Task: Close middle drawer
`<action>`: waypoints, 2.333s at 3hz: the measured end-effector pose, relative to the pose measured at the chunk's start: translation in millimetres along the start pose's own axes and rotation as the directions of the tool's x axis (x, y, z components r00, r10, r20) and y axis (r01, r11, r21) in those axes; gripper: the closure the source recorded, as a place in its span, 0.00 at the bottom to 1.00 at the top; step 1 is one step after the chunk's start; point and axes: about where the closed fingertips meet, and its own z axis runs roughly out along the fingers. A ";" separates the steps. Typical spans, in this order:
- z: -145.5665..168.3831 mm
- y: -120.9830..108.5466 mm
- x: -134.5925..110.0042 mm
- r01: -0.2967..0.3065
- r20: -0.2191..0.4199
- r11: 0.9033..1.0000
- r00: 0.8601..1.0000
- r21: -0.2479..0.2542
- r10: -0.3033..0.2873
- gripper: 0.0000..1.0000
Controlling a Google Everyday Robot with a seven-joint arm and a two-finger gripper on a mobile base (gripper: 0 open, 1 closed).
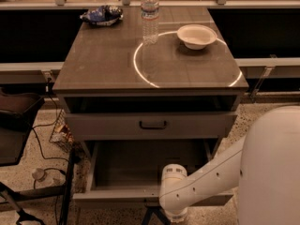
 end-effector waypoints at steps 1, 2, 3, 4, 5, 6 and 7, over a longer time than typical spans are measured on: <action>0.0 0.1 0.2 0.000 0.000 1.000 1.000 0.000 0.000 1.00; 0.1 0.1 0.5 0.000 0.000 1.000 1.000 0.000 0.000 1.00; 0.1 0.1 0.5 0.000 0.000 1.000 1.000 0.000 0.000 1.00; 0.1 0.1 0.5 0.000 0.000 1.000 1.000 0.000 0.000 0.82; 0.1 0.1 0.5 0.000 0.000 1.000 1.000 0.000 0.000 0.59; 0.2 0.2 0.5 0.000 0.000 1.000 1.000 0.000 0.000 0.27; 0.4 0.5 0.7 0.000 0.000 1.000 1.000 -0.001 0.000 0.00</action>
Offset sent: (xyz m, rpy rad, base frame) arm 0.2255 0.0056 0.0248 -0.0314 -0.2800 0.0426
